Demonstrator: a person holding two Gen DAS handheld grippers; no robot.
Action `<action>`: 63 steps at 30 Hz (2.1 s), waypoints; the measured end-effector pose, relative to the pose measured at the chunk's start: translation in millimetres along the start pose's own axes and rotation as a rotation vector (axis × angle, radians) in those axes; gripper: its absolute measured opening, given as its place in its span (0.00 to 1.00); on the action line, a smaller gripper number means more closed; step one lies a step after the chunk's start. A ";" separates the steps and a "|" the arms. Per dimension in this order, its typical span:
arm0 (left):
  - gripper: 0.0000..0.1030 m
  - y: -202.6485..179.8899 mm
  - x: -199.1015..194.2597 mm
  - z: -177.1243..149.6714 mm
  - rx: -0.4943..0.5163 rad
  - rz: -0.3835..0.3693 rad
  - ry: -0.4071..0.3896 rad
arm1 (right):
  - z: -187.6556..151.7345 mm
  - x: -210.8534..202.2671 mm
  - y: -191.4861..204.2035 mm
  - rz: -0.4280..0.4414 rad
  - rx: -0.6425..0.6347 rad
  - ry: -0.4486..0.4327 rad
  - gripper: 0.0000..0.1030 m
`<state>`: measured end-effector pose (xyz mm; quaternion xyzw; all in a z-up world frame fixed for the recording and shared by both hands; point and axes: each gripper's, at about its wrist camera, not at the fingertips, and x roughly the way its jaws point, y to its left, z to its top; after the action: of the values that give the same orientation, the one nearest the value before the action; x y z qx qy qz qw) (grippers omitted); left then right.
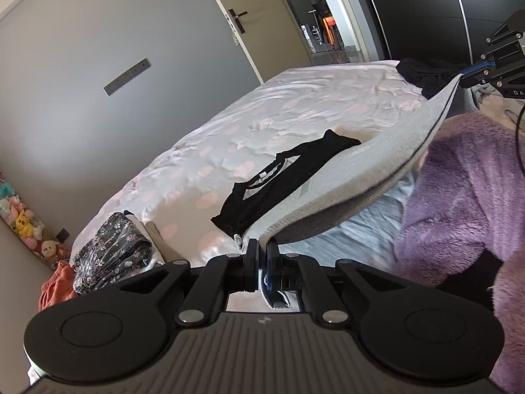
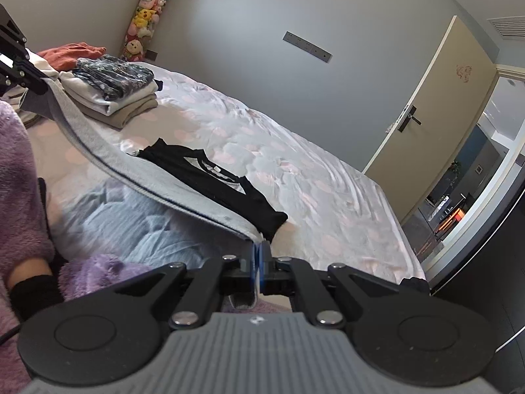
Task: Fold clothes
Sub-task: 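Hold the grey shirt edge with both grippers and fold it over the body, then open both grippers and release the folded grey shirt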
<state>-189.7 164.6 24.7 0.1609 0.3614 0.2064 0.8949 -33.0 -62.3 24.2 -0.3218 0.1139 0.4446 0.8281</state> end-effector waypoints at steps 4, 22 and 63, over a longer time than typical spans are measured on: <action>0.02 0.0 6.8 4.3 0.018 0.005 0.021 | 2.8 5.5 -2.3 0.002 0.007 0.006 0.02; 0.03 60.5 124.8 56.1 0.067 0.049 0.067 | 64.1 132.0 -39.5 -0.035 -0.052 0.013 0.03; 0.32 195.4 470.9 23.7 -0.392 -0.096 0.294 | 55.8 533.1 -67.6 0.029 0.291 0.292 0.18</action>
<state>85.5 558.6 -146.9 -0.0648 0.4482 0.2509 0.8555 324.9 299.7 -156.9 -0.2583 0.3003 0.3838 0.8342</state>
